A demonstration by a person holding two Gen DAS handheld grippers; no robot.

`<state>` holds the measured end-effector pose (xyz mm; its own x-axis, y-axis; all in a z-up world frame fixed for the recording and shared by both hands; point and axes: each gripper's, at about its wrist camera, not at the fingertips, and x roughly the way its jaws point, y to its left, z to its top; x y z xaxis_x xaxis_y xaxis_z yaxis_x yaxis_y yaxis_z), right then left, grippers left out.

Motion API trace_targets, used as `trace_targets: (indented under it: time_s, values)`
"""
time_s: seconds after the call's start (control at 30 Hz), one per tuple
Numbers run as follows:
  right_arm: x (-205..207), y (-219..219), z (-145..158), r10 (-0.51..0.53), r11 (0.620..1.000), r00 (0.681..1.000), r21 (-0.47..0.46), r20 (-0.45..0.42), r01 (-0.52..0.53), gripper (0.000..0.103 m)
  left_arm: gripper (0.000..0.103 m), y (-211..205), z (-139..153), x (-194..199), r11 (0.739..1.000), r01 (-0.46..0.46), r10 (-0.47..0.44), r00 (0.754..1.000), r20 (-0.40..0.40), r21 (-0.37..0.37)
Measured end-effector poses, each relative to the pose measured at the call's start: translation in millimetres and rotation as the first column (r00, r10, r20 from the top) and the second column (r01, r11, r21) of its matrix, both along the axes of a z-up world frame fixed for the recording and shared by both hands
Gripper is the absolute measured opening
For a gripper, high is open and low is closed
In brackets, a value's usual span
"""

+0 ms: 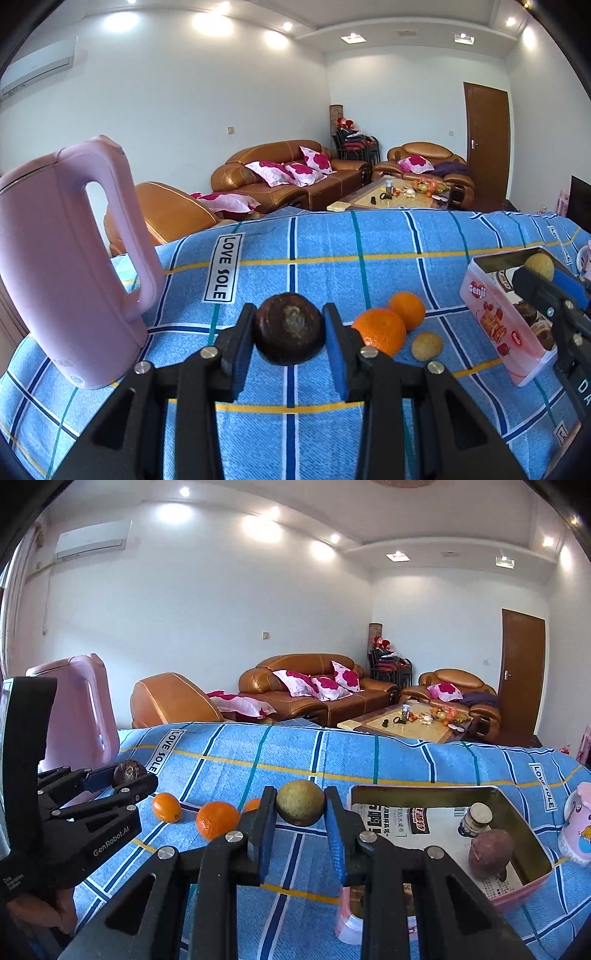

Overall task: Organize fruits
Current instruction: 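Carry the kiwi and the dark fruit over the pink tin with both tools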

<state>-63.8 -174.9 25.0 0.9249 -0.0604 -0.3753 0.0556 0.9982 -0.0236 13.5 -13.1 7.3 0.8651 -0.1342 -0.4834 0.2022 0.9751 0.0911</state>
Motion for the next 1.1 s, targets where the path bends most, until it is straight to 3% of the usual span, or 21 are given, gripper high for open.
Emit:
trace_targets:
  time_s: [0.17, 0.37, 0.67, 0.93, 1.1]
  values:
    - [-0.1, 2.8, 0.8, 0.033, 0.999, 0.999, -0.009, -0.002, -0.033, 0.028, 0.038, -2.4, -1.6, -4.5, 1.000, -0.015, 0.015, 1.000, 0.000, -0.005]
    - [-11.7, 5.1, 0.5, 0.075, 0.994, 0.997, -0.082, -0.013, -0.076, 0.028, 0.038, -9.3, -3.9, -13.8, 1.000, -0.029, 0.029, 0.999, -0.023, 0.007]
    - [-19.9, -37.1, 2.4, 0.000, 1.000, 1.000, 0.026, -0.003, 0.000, 0.027, 0.038, -34.3, -7.7, -25.7, 1.000, -0.012, 0.013, 0.999, -0.050, 0.025]
    - [-20.7, -70.1, 7.1, -0.062, 0.996, 0.998, 0.069, 0.016, 0.061, 0.027, 0.038, -50.6, -10.4, -24.6, 0.992, 0.068, -0.081, 0.989, -0.121, -0.108]
    - [-23.2, -96.6, 18.7, -0.104, 0.992, 0.993, 0.071, 0.053, 0.100, 0.027, 0.038, -64.4, -7.9, -22.5, 0.986, 0.098, -0.114, 0.986, -0.121, -0.133]
